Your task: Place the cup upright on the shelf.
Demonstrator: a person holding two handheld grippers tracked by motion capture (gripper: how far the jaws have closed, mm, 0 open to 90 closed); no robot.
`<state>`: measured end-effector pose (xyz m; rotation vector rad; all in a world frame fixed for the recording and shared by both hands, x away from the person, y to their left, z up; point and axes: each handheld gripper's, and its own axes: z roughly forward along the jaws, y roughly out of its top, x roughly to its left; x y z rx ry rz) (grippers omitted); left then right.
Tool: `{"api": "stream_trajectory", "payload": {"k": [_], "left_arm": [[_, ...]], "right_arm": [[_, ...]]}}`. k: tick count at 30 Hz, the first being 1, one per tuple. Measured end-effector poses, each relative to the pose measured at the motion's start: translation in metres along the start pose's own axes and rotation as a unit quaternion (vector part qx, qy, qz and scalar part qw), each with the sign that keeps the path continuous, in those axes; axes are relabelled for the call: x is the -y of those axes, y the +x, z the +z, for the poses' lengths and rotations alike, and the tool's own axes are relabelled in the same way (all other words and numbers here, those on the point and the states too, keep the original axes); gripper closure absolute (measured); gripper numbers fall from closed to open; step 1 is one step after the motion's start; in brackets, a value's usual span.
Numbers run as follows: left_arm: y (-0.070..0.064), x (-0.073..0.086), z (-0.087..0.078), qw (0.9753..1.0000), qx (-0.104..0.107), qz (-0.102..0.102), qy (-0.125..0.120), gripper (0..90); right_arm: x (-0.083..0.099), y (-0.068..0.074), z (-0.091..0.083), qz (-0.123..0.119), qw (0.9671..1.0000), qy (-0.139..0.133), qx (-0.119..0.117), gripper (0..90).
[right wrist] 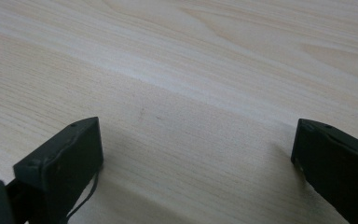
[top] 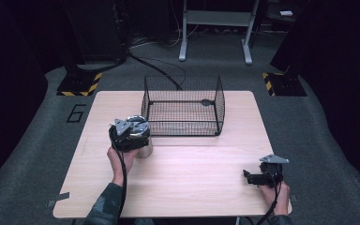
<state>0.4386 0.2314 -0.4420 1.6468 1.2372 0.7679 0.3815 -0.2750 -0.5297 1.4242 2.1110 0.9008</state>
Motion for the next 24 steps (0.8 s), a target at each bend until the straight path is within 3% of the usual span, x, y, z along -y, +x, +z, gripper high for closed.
{"api": "stream_trajectory", "payload": {"k": [5,11,18,24], "left_arm": [[0.004,-0.002,-0.005,1.0,0.009,0.004,0.003,3.7],[0.003,-0.013,-0.021,0.9994,0.025,0.021,-0.006,3.7],[-0.003,-0.026,-0.038,0.9973,0.061,0.041,-0.005,3.7],[-0.009,-0.034,-0.042,0.9958,0.076,0.051,-0.005,3.7]], "right_arm": [[0.0,0.0,0.0,0.0,1.0,-0.001,-0.001,1.5],[0.0,0.0,0.0,0.0,1.0,0.0,0.0,1.5],[0.0,0.0,0.0,0.001,1.0,-0.003,-0.001,1.6],[0.0,0.0,0.0,0.0,1.0,-0.003,-0.001,1.6]]}}
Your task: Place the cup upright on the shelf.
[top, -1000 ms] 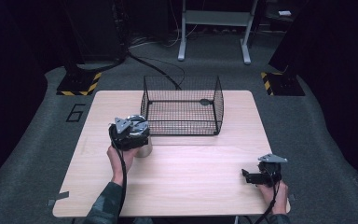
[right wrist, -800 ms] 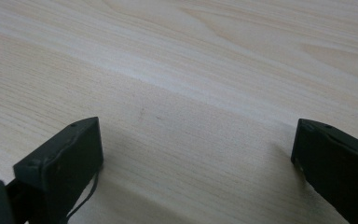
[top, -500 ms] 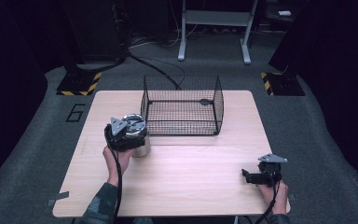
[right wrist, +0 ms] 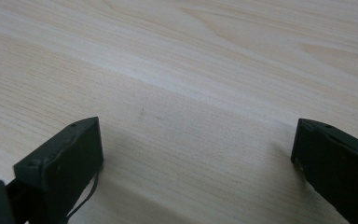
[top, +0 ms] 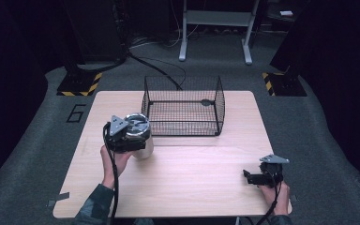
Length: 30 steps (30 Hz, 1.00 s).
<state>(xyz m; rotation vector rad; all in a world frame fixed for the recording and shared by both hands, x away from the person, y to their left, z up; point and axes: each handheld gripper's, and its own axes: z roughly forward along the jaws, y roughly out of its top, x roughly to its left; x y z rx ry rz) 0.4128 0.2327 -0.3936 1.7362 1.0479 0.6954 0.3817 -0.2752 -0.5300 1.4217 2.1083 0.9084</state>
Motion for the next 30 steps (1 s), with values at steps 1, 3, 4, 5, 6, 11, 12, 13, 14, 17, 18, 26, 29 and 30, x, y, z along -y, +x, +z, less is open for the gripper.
{"api": "stream_trajectory", "payload": {"k": [1,3,4,5,6,11,12,13,14,17,18,26,29,30], "left_arm": [[-0.001,-0.002,0.0,1.0,0.005,0.0,0.002,3.7],[-0.003,-0.006,-0.001,0.9999,0.012,0.002,0.001,3.7],[-0.003,-0.008,-0.001,0.9999,0.016,0.006,0.001,3.7],[-0.003,-0.008,-0.001,0.9999,0.016,0.006,0.001,3.7],[-0.005,-0.011,-0.003,0.9998,0.02,0.007,-0.003,3.7],[-0.006,-0.02,-0.005,0.9995,0.031,0.008,-0.006,3.7],[-0.008,-0.024,-0.007,0.9993,0.036,0.012,-0.006,3.7],[-0.008,-0.024,-0.007,0.9993,0.036,0.012,-0.006,3.7],[-0.01,-0.028,-0.007,0.9991,0.04,0.016,-0.006,3.7],[-0.01,-0.032,-0.008,0.9987,0.047,0.016,-0.006,3.7],[-0.011,-0.036,-0.008,0.9985,0.053,0.015,-0.007,3.7],[-0.017,-0.057,-0.008,0.997,0.072,0.022,-0.016,3.7],[-0.019,-0.062,-0.006,0.9968,0.074,0.024,-0.017,3.7],[-0.02,-0.065,-0.005,0.9966,0.076,0.026,-0.017,3.7]], "right_arm": [[0.0,0.0,0.0,0.0,1.0,0.0,0.0,1.6],[0.0,0.0,0.0,0.0,1.0,0.0,0.0,1.6],[0.0,0.0,0.0,0.0,1.0,0.0,0.0,1.6],[0.0,0.0,0.0,0.0,1.0,0.0,0.0,1.6],[0.0,0.0,0.0,0.0,1.0,0.0,0.0,1.6],[0.0,0.0,0.0,0.0,1.0,0.0,0.0,1.6],[0.0,0.0,0.0,0.0,1.0,0.0,0.0,1.6],[0.0,0.0,0.0,0.0,1.0,0.0,0.0,1.6],[0.0,0.0,0.0,0.0,1.0,0.0,0.0,1.6],[0.0,0.0,0.0,0.0,1.0,0.0,0.0,1.6],[0.0,0.0,0.0,0.0,1.0,0.0,0.0,1.6],[0.0,0.0,0.0,0.0,1.0,0.0,0.0,1.6],[0.0,0.0,0.0,0.0,1.0,0.0,0.0,1.6],[0.0,0.0,0.0,0.0,1.0,0.0,0.0,1.6]]}}
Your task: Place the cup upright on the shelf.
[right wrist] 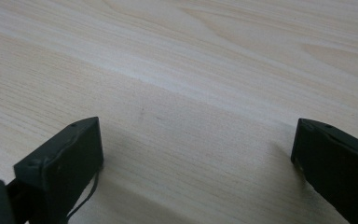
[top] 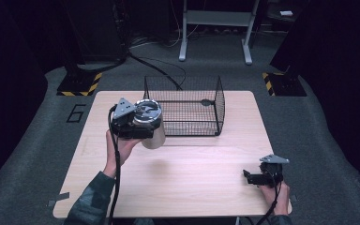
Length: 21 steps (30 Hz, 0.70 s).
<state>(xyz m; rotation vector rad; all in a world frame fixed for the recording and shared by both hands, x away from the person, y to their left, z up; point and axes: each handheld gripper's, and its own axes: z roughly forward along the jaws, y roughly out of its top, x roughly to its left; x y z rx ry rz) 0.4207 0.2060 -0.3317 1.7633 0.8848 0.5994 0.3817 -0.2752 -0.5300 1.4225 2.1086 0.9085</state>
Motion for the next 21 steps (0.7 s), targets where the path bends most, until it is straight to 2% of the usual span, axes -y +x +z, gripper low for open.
{"api": "stream_trajectory", "payload": {"k": [6,21], "left_arm": [[-0.004,-0.014,0.008,0.9999,0.006,0.01,0.003,3.7],[-0.008,-0.033,0.023,0.9996,0.019,0.021,0.003,3.7]], "right_arm": [[0.0,0.0,0.0,-0.001,1.0,0.0,0.0,1.6],[0.0,0.0,0.0,-0.001,1.0,0.0,0.0,1.7]]}}
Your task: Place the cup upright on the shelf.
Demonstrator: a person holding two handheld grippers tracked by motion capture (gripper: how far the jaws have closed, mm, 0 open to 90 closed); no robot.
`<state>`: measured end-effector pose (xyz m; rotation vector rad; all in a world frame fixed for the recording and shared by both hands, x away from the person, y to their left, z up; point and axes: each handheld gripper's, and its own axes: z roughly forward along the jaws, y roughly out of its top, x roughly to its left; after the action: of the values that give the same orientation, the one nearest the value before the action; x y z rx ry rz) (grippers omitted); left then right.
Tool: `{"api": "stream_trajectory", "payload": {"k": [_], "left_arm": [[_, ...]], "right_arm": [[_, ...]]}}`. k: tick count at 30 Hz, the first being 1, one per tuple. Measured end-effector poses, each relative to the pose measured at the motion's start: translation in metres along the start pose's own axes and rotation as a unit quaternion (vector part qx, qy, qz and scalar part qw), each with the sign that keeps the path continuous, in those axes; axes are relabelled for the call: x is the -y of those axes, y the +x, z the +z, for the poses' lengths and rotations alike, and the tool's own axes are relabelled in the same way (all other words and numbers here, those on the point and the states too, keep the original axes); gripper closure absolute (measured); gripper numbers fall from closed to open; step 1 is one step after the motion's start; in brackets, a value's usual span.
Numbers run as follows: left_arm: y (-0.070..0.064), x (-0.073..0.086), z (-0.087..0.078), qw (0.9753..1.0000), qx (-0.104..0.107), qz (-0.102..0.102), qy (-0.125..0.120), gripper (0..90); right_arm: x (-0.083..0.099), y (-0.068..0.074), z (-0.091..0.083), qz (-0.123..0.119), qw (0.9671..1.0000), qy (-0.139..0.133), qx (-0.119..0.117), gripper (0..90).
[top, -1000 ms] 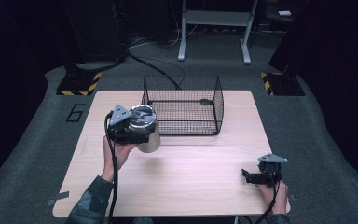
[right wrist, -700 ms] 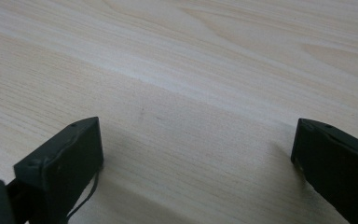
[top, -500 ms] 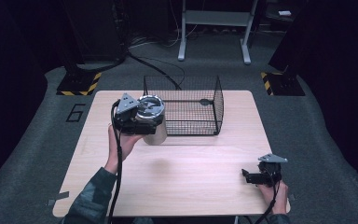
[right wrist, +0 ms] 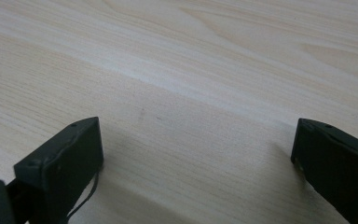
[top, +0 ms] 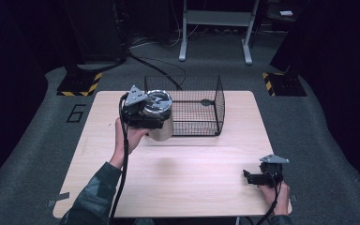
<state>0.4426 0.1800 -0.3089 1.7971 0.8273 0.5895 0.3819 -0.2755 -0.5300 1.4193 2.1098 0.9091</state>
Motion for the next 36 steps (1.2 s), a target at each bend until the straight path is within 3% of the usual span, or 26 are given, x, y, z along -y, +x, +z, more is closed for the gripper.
{"api": "stream_trajectory", "payload": {"k": [20,27,36], "left_arm": [[0.0,-0.03,0.029,1.0,0.009,0.003,0.0,3.7],[0.0,-0.045,0.041,0.9999,0.007,0.012,-0.004,3.7],[0.0,-0.06,0.056,0.9999,0.0,0.005,-0.01,3.7]], "right_arm": [[0.0,0.0,0.0,0.001,1.0,0.0,0.0,1.8],[0.0,0.0,0.0,-0.003,1.0,-0.001,-0.001,1.8],[0.0,0.0,0.0,-0.003,1.0,0.001,0.0,1.8]]}}
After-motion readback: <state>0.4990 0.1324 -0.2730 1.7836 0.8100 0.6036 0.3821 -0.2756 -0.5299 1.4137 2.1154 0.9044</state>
